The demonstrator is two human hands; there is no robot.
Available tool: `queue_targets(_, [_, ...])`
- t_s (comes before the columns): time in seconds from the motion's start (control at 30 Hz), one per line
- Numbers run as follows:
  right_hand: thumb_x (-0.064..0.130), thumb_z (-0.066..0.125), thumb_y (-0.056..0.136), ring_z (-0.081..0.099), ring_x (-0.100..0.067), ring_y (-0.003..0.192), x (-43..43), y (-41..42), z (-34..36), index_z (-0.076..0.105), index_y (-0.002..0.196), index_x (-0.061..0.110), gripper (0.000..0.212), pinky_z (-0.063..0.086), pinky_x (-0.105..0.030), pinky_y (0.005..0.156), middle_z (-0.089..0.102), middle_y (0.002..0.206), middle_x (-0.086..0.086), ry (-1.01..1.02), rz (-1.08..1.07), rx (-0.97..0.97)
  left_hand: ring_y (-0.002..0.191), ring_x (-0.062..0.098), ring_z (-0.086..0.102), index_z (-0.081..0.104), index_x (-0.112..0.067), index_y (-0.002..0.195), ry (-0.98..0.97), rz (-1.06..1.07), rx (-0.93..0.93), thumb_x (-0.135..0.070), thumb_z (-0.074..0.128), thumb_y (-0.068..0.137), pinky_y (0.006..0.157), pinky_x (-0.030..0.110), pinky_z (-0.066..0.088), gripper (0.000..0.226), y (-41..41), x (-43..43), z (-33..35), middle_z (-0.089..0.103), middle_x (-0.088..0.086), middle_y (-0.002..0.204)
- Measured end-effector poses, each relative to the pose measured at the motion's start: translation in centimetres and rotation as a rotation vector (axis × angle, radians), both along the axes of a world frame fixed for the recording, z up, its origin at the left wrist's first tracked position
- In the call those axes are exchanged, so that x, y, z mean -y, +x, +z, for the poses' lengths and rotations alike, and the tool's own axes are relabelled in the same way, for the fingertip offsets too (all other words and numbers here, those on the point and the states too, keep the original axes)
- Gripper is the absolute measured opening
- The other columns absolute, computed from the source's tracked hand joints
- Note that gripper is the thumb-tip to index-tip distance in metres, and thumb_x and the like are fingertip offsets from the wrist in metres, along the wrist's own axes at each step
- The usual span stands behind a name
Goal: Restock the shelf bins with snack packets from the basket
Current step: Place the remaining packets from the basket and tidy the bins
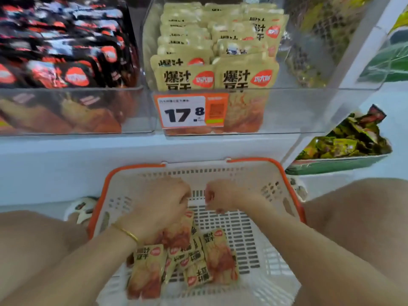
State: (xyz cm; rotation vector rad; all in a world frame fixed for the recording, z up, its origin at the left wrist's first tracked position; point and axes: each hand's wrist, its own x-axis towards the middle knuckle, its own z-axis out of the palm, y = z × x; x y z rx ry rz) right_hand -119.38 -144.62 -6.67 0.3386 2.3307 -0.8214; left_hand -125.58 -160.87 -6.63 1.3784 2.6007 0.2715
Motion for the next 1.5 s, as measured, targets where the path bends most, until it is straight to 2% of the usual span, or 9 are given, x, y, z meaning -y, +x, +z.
queue_targets(0.13, [0.016, 0.055, 0.093, 0.052, -0.030, 0.118, 0.8, 2.0, -12.9, 0.046, 0.133, 0.003, 0.044, 0.047, -0.039, 0.095, 0.050, 0.135, -0.015, 0.203, 0.181, 0.168, 0.094, 0.015, 0.053, 0.064, -0.019, 0.098, -0.056, 0.036, 0.049, -0.018, 0.042, 0.091, 0.072, 0.029, 0.041, 0.023, -0.4, 0.1, -2.1, 0.060, -0.004, 0.098])
queue_targets(0.37, [0.026, 0.075, 0.079, 0.012, -0.036, 0.144, 2.1, 6.2, -22.2, -0.006, 0.151, 0.027, 0.108, 0.032, -0.051, 0.110, -0.006, 0.159, -0.007, 0.297, 0.075, 0.282, 0.087, 0.015, 0.046, 0.056, -0.018, 0.094, -0.186, 0.027, 0.113, -0.024, 0.037, 0.095, 0.071, 0.029, 0.040, 0.019, -0.1, 0.0, -4.3, 0.052, -0.004, 0.093])
queue_targets(0.63, [0.000, 0.066, 0.080, 0.042, -0.034, 0.129, 5.0, 6.4, -22.3, 0.001, 0.151, 0.026, 0.100, 0.046, -0.040, 0.099, 0.012, 0.153, -0.015, 0.264, -0.266, 0.258, 0.097, 0.017, 0.049, 0.059, -0.018, 0.103, -0.211, 0.109, 0.246, -0.023, 0.038, 0.096, 0.086, 0.035, 0.046, 0.023, -0.3, -0.6, -5.3, 0.056, -0.002, 0.102])
queue_targets(0.73, [0.002, 0.065, 0.080, 0.057, -0.026, 0.109, 4.5, 6.4, -22.2, 0.027, 0.140, 0.012, 0.071, 0.052, -0.034, 0.089, 0.046, 0.128, -0.011, 0.160, -0.553, 0.276, 0.100, 0.017, 0.049, 0.059, -0.016, 0.106, -0.244, 0.085, 0.266, -0.022, 0.038, 0.096, 0.088, 0.037, 0.045, 0.024, -0.1, -0.6, -5.5, 0.056, -0.001, 0.106])
queue_targets(0.8, [0.006, 0.061, 0.083, 0.058, -0.015, 0.080, 3.7, 6.1, -21.0, 0.050, 0.109, 0.008, 0.028, 0.054, -0.027, 0.071, 0.055, 0.088, 0.000, 0.108, -0.616, 0.291, 0.102, 0.018, 0.050, 0.059, -0.016, 0.106, -0.248, 0.080, 0.270, -0.020, 0.038, 0.095, 0.089, 0.037, 0.046, 0.025, -0.1, -0.6, -5.5, 0.057, -0.001, 0.108])
queue_targets(0.87, [0.008, 0.062, 0.085, 0.054, -0.011, 0.070, 2.5, 5.5, -19.1, 0.056, 0.095, 0.008, 0.012, 0.049, -0.022, 0.065, 0.054, 0.080, 0.001, 0.095, -0.592, 0.296, 0.104, 0.017, 0.051, 0.060, -0.017, 0.108, -0.243, 0.078, 0.257, -0.020, 0.039, 0.094, 0.089, 0.037, 0.047, 0.025, 0.0, -0.8, -5.5, 0.057, 0.000, 0.111])
queue_targets(1.07, [0.003, 0.074, 0.076, 0.062, -0.027, 0.100, -2.4, 1.7, -7.5, 0.060, 0.115, 0.003, 0.042, 0.054, -0.035, 0.087, 0.063, 0.107, -0.012, -0.200, -0.613, 0.155, 0.110, 0.016, 0.052, 0.043, -0.019, 0.134, -0.127, 0.091, 0.365, -0.033, 0.049, 0.096, 0.091, 0.029, 0.044, 0.042, -0.2, -2.7, -2.9, 0.051, -0.001, 0.128])
queue_targets(1.27, [0.007, 0.070, 0.080, 0.063, -0.021, 0.095, -4.7, 4.4, 5.3, 0.065, 0.108, 0.014, 0.029, 0.052, -0.038, 0.082, 0.068, 0.103, -0.006, -0.456, -0.587, -0.143, 0.069, 0.013, 0.052, 0.054, -0.014, 0.086, 0.222, 0.094, 0.478, -0.030, 0.065, 0.087, 0.066, 0.034, 0.045, 0.019, -0.1, -5.9, 6.0, 0.051, -0.004, 0.077])
queue_targets(1.5, [0.010, 0.069, 0.081, 0.068, -0.027, 0.077, -8.4, 7.8, 17.7, 0.067, 0.101, 0.006, 0.020, 0.053, -0.031, 0.062, 0.073, 0.094, -0.014, -0.548, -0.659, -0.653, 0.057, 0.008, 0.060, 0.058, -0.028, 0.084, 0.720, 0.080, 0.428, -0.027, 0.058, 0.090, 0.050, 0.030, 0.048, 0.006, 1.5, -9.7, 18.2, 0.067, -0.006, 0.077])
